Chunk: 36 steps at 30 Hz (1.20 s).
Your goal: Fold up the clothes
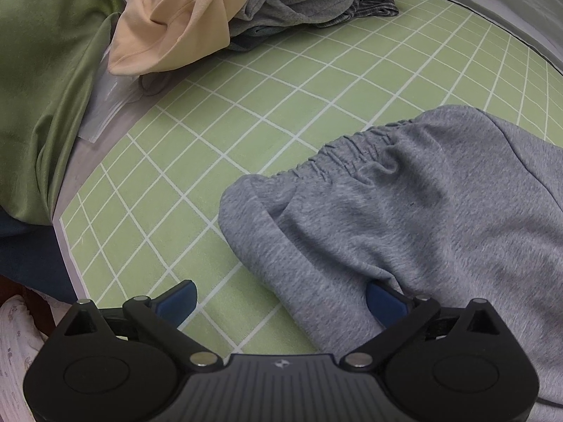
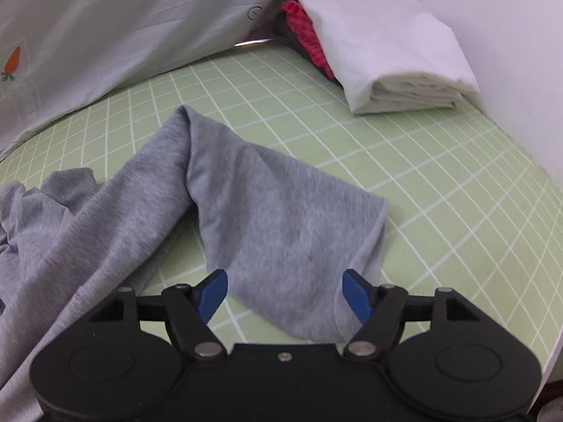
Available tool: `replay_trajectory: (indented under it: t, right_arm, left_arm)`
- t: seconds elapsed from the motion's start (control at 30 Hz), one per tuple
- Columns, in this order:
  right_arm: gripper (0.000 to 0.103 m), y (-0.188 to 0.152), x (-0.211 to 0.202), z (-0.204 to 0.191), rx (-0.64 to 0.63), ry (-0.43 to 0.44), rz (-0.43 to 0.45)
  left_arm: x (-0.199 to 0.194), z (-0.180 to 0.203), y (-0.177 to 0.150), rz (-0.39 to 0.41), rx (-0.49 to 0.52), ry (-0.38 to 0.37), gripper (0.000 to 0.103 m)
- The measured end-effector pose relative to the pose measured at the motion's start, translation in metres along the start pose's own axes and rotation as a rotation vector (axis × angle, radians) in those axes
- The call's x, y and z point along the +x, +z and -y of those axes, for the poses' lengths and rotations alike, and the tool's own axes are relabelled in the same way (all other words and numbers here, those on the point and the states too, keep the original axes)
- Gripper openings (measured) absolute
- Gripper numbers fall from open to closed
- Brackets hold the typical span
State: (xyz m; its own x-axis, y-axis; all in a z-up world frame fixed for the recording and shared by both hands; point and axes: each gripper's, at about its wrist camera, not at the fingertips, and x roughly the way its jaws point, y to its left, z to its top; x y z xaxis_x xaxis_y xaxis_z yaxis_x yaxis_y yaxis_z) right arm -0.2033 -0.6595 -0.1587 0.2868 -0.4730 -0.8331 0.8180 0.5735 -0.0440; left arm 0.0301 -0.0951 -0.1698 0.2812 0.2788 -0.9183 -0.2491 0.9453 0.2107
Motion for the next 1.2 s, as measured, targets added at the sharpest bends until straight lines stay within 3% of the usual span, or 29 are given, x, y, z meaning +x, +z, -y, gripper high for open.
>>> replay_trajectory:
  t: [0.17, 0.23, 0.27, 0.33, 0.37, 0.4, 0.43, 0.57, 0.67, 0.77, 0.83, 0.87, 0.9, 0.93, 0.97, 1.07, 1.2]
  right_arm:
    - [0.074, -0.012, 0.007, 0.012, 0.042, -0.026, -0.029]
    - [0.068, -0.011, 0.008, 0.018, 0.064, -0.005, -0.028]
    - [0.062, -0.01, 0.008, 0.021, 0.075, 0.009, -0.027]
    - [0.034, -0.007, 0.008, 0.025, 0.071, 0.025, -0.029]
    - [0.026, -0.005, 0.009, 0.027, 0.062, 0.029, -0.032]
    - [0.009, -0.003, 0.009, 0.028, 0.053, 0.033, -0.034]
    - [0.005, 0.0, 0.009, 0.03, 0.047, 0.036, -0.035]
    - [0.004, 0.021, 0.0, 0.042, 0.053, 0.03, 0.015]
    - [0.004, 0.053, -0.02, 0.051, 0.04, -0.024, 0.133]
    - [0.004, 0.084, -0.045, 0.064, 0.028, -0.096, 0.258]
    - [0.004, 0.099, -0.059, 0.073, 0.03, -0.14, 0.324]
    - [0.004, 0.105, -0.066, 0.078, 0.032, -0.159, 0.353]
    - [0.004, 0.108, -0.071, 0.082, 0.035, -0.171, 0.371]
    - [0.004, 0.111, -0.076, 0.086, 0.038, -0.184, 0.389]
    - [0.004, 0.113, -0.082, 0.09, 0.039, -0.198, 0.405]
    - [0.003, 0.12, -0.092, 0.1, 0.054, -0.223, 0.438]
    - [0.003, 0.132, -0.093, 0.102, 0.087, -0.194, 0.454]
  left_arm:
    - [0.0, 0.003, 0.001, -0.005, 0.019, 0.014, 0.103]
    - [0.0, 0.003, 0.002, -0.007, 0.018, 0.016, 0.103]
    - [0.0, 0.003, 0.002, -0.008, 0.015, 0.016, 0.103]
    - [0.0, 0.003, 0.001, -0.006, 0.011, 0.017, 0.103]
    - [0.0, 0.003, 0.001, -0.005, 0.007, 0.016, 0.103]
    - [0.0, 0.003, 0.0, -0.004, 0.004, 0.015, 0.103]
    - [0.0, 0.002, 0.0, -0.004, 0.0, 0.014, 0.103]
    - [0.0, 0.0, 0.001, -0.006, -0.007, 0.005, 0.103]
    - [-0.001, -0.001, 0.0, 0.006, -0.011, -0.015, 0.099]
    - [-0.004, -0.003, 0.0, 0.02, -0.047, -0.077, 0.082]
    - [-0.007, -0.001, 0.001, 0.033, -0.06, -0.119, 0.057]
    - [-0.008, 0.001, 0.001, 0.039, -0.06, -0.138, 0.05]
    - [-0.009, 0.004, 0.002, 0.045, -0.053, -0.156, 0.034]
    - [-0.01, 0.006, 0.003, 0.051, -0.047, -0.174, 0.01]
    - [-0.011, 0.008, 0.004, 0.057, -0.041, -0.181, 0.003]
    - [-0.013, 0.007, 0.011, 0.076, -0.035, -0.177, 0.003]
    - [-0.022, -0.011, 0.028, 0.127, -0.077, -0.184, 0.002]
